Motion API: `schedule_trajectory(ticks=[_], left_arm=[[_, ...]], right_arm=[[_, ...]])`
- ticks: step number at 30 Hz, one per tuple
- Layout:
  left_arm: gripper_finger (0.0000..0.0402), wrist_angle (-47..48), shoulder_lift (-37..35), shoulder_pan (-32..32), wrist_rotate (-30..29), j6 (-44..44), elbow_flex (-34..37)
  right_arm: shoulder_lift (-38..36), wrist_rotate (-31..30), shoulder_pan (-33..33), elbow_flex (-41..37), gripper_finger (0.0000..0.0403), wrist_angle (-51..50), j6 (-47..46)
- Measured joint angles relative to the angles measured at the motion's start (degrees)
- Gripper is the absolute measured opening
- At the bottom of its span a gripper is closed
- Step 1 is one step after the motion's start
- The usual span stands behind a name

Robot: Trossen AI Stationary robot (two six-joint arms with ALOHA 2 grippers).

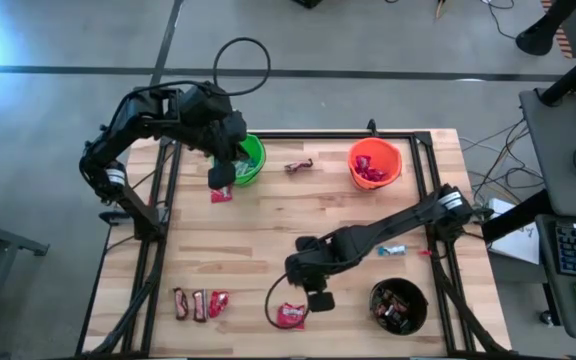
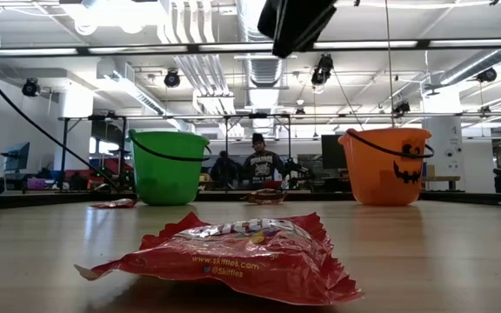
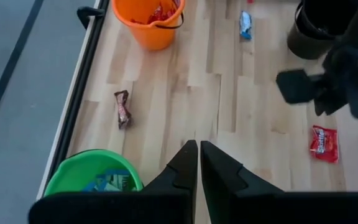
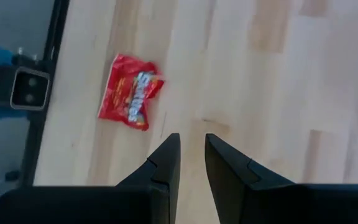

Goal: Sort candy
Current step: Put the red candy into the orange bucket

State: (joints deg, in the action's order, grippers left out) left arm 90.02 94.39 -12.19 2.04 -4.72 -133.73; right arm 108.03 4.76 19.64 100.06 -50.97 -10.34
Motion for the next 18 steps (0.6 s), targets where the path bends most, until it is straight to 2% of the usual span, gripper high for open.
schedule_trajectory(ticks=[6,15,18], left_arm=[[0.0002,0.0,0.1,0.0,0.0,2.8,0.0],[0.0002,0.0,0.1,0.0,0.0,4.8,0.0],[0.0002,0.0,0.1,0.0,0.0,4.8,0.0]], right_arm=[[4.6,7.7,0.5,0.0,0.0075,3.2,-0.1],[7.4,8.3,1.8,0.0,0.0128,4.4,-1.9],[7.4,8.3,1.9,0.0,0.0145,7.5,-3.4]])
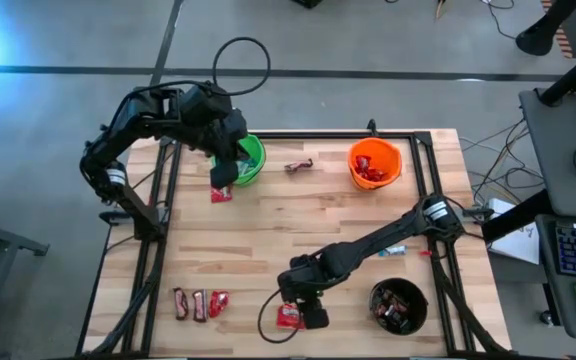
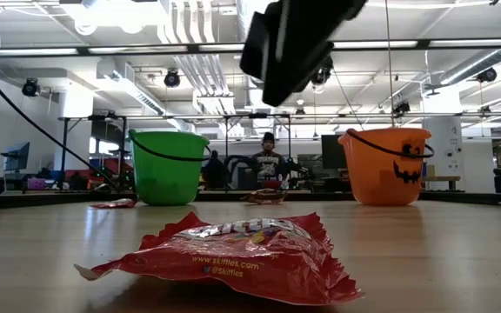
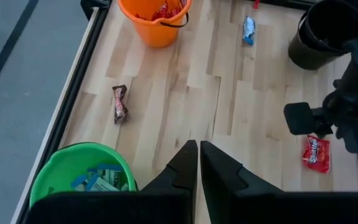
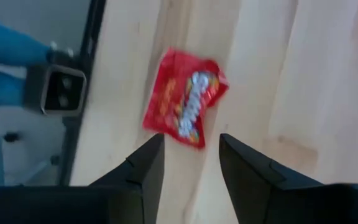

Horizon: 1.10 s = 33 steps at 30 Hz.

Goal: Sort candy
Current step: Put the red candy into the orange bucket

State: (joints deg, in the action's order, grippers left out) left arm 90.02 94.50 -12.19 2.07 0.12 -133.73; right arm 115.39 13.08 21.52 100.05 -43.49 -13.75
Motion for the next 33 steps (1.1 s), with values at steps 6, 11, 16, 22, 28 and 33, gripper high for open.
schedule_trajectory(ticks=[6,11,16,22,28,33], left_arm=[[0.0002,0.0,0.0,0.0,0.0,-0.1,0.0],[0.0002,0.0,0.0,0.0,0.0,-0.2,-0.1],[0.0002,0.0,0.0,0.0,0.1,-0.2,-0.1],[0.0002,0.0,0.0,0.0,0.1,0.2,-0.1],[0.0002,0.0,0.0,0.0,0.4,0.4,-0.1],[0.0002,0.0,0.0,0.0,0.4,0.4,-0.1]], right_arm=[[0.0,-0.6,0.0,0.0,0.0164,6.8,-3.2],[0.0,-4.1,0.0,0.0,0.0167,8.2,-4.8],[0.0,-4.2,0.0,0.0,0.0167,8.2,-5.1],[0.0,-4.3,0.0,-1.8,0.0167,8.7,-5.8],[0.0,-4.3,0.0,-5.2,0.0167,11.1,-6.3],[0.0,-4.1,0.0,-8.0,0.0167,15.2,-7.4]])
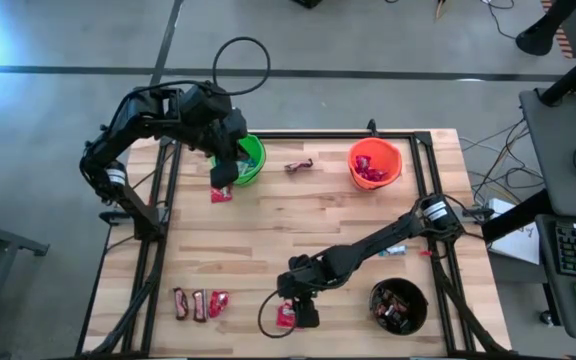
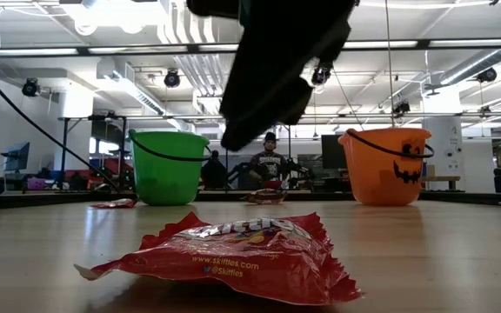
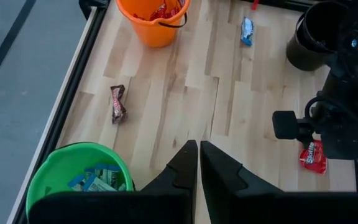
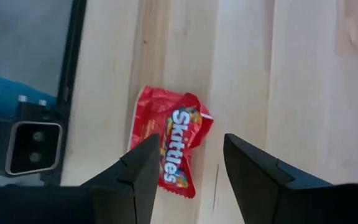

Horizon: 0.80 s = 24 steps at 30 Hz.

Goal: Sort candy
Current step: Put the red candy into the orange bucket

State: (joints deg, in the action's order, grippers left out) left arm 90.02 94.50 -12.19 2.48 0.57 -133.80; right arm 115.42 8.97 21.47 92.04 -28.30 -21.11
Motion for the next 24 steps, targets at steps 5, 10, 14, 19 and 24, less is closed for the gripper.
schedule_trajectory(ticks=[5,10,14,19,24], left_arm=[[0.0002,0.0,0.0,0.0,0.0,0.0,0.0],[0.0002,0.0,0.0,0.0,0.0,0.0,0.0],[0.0002,0.0,0.0,0.0,0.1,0.0,0.0],[0.0002,0.0,0.0,0.0,0.1,0.0,0.0],[0.0002,0.0,0.0,0.0,0.1,0.0,0.0]], right_arm=[[0.0,0.0,0.0,-1.2,0.0167,0.6,0.0],[0.0,0.1,0.0,-3.7,0.0167,4.5,-0.5],[0.0,0.3,0.0,-5.8,0.0167,6.7,-1.6],[0.0,1.4,0.0,-7.5,0.0167,8.4,-1.9],[0.0,1.6,0.5,-8.8,0.0166,10.2,-2.0]])
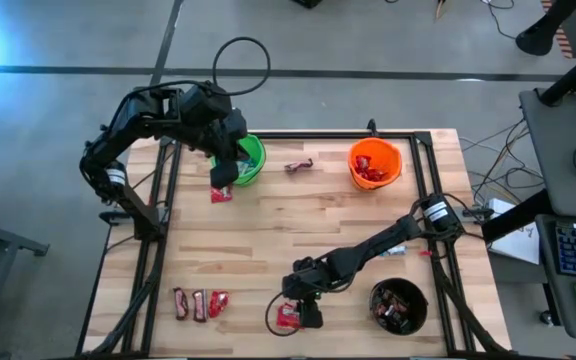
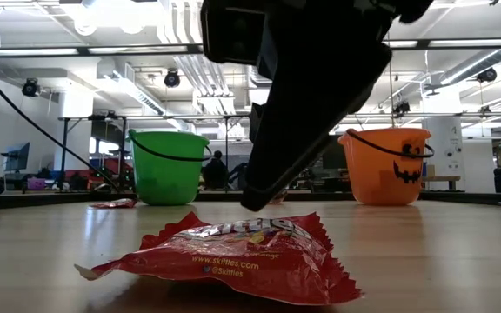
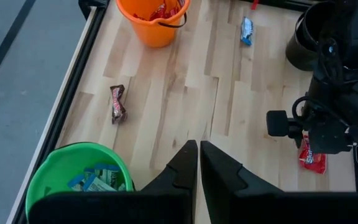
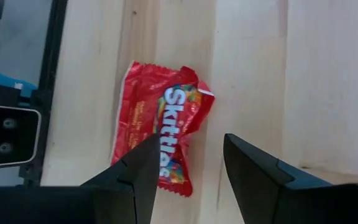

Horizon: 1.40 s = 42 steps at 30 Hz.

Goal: Sort candy
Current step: Put the red candy into the orange bucket

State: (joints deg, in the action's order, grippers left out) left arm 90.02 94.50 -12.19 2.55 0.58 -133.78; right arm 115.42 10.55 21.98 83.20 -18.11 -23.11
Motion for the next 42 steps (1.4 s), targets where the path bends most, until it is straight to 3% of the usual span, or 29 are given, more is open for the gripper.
schedule_trajectory(ticks=[21,26,31,39,42], left_arm=[[0.0002,0.0,0.0,0.0,0.0,0.0,0.0],[0.0002,0.0,0.0,0.0,0.0,-0.4,0.0],[0.0002,0.0,0.0,0.0,0.0,-0.6,0.0],[0.0002,0.0,0.0,0.0,0.0,-0.6,0.0],[0.0002,0.0,0.0,0.0,0.0,-0.2,0.0]], right_arm=[[5.2,1.1,1.5,1.3,0.0163,2.4,-0.5],[5.2,1.6,1.5,1.3,0.0119,1.9,-0.7],[5.2,2.2,1.3,1.3,0.0025,0.3,-3.1],[2.1,2.4,1.4,2.3,0.0012,-6.3,-3.9],[-1.3,-0.9,1.3,3.2,0.0012,-11.4,-2.8]])
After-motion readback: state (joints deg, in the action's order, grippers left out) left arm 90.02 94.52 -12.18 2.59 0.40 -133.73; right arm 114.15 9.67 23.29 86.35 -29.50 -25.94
